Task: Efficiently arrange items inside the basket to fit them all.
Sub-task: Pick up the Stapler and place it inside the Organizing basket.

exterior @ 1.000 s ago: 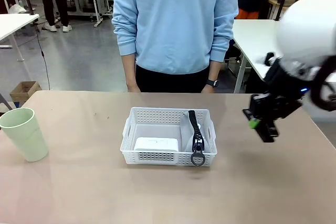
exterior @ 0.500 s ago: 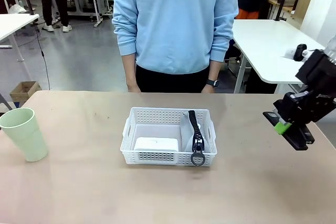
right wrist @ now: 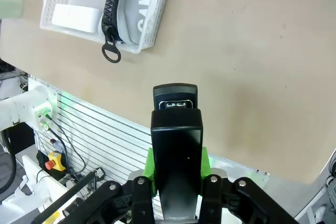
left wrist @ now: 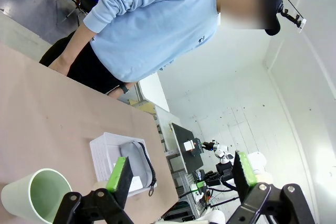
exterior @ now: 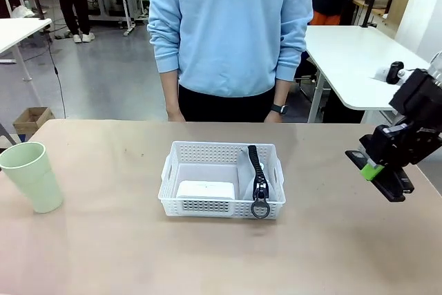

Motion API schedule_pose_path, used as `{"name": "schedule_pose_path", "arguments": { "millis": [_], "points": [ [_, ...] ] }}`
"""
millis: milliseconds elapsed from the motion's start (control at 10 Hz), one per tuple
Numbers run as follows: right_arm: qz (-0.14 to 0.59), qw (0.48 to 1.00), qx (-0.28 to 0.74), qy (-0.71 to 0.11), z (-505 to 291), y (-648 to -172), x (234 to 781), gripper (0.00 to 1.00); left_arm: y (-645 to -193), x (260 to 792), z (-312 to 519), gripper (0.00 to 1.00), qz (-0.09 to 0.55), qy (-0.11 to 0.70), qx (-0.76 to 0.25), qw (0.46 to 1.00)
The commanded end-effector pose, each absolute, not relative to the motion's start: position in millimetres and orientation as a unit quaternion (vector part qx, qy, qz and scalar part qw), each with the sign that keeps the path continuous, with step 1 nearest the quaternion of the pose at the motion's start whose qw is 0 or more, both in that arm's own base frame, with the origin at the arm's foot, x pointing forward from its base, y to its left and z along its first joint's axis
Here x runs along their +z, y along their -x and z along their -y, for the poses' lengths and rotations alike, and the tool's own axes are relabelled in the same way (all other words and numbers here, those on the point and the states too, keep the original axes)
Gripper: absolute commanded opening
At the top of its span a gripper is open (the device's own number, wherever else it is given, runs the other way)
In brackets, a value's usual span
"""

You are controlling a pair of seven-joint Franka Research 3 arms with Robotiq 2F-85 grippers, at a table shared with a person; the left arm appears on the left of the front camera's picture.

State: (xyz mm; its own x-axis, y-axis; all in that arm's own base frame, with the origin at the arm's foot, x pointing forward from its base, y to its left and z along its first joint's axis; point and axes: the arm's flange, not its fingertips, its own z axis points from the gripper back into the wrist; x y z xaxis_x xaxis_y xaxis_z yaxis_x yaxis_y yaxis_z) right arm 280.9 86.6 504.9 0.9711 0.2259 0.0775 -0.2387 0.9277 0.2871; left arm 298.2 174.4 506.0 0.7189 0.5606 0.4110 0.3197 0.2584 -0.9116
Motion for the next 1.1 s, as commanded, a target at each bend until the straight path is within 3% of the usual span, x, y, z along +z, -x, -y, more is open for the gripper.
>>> {"name": "schedule_pose_path", "arguments": {
  "millis": [0, 200, 500, 1000],
  "points": [
    [0.021, 0.982, 0.118, -0.149, -87, -281, 505, 0.37, -300, 506, -175, 1.00, 0.374, 0.608, 0.079, 0.696],
    [0.072, 0.975, 0.183, -0.108, -115, -290, 502, 0.37, -300, 506, -175, 1.00, 0.374, 0.608, 0.079, 0.696],
    [0.115, 0.921, 0.367, -0.065, -220, -321, 519, 0.37, -300, 506, -175, 1.00, 0.374, 0.608, 0.079, 0.696],
    [0.201, 0.746, 0.635, 0.007, -393, -349, 506, 0.37, -300, 506, -175, 1.00, 0.374, 0.608, 0.079, 0.696]
  ]
}}
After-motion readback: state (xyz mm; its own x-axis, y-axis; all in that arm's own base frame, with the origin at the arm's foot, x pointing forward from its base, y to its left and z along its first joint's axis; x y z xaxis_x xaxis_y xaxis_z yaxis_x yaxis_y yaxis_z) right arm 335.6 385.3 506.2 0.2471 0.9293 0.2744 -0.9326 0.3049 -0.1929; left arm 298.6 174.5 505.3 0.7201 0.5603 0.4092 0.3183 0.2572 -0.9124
